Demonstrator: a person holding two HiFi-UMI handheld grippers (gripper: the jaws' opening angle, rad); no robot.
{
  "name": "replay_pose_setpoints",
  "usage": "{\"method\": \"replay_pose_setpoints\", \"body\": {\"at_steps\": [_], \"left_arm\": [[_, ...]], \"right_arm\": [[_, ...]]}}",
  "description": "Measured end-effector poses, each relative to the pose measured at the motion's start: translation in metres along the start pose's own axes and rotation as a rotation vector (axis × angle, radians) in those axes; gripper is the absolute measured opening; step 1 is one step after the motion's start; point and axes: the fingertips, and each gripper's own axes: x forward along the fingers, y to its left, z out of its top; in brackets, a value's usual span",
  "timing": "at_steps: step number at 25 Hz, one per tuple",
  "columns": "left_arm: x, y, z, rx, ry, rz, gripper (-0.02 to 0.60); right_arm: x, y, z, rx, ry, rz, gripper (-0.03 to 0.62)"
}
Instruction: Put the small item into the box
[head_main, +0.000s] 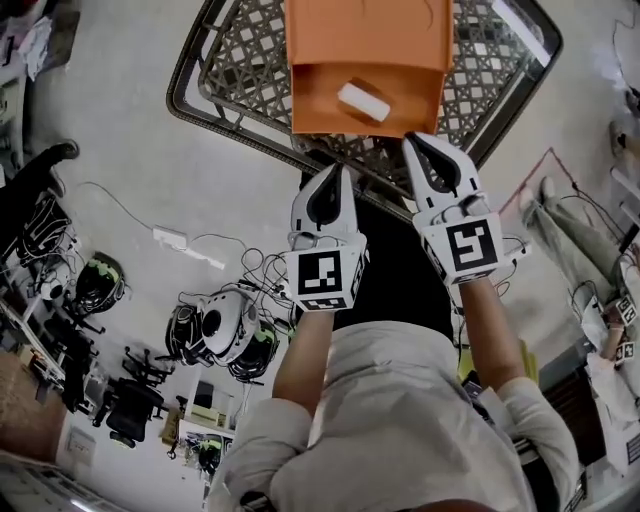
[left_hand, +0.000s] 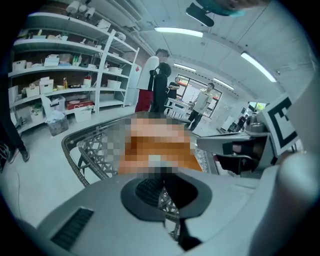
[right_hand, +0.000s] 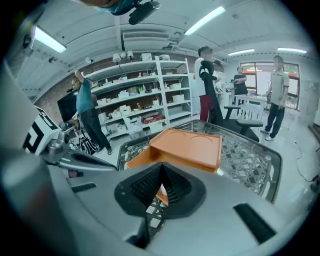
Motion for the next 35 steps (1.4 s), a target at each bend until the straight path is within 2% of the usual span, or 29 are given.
{"method": "replay_pose_setpoints", "body": {"at_steps": [8,14,20,27,35], "left_arm": [[-0.023,-0.02,0.051,0.054,-0.04,-0.006,0.008],[-0.037,-0.031,0.079,0.108,-0.066,-0.03,0.008],[-0.053,-0.045,0.107,0.16,-0.1,-0.047,0.007],[-0.093,-0.074,0.141,0.182,-0.168,-0.061,0.008],[-0.114,-0.108,0.179,0.228,-0.309,-0.046,0.008]], "right_arm": [[-0.037,0.007,0.047,0.052,-0.121,-0.007,0.003],[-0.062,0.011,0.083,0.013,-0.215,-0.028,0.003],[-0.085,0.015,0.094,0.015,-0.246,-0.034,0.003],[-0.13,0.029,0.13,-0.054,-0.312,-0.022,0.003],[-0.171,0.014,0.176,-0.024,-0.482,-0.031,0.003]]}}
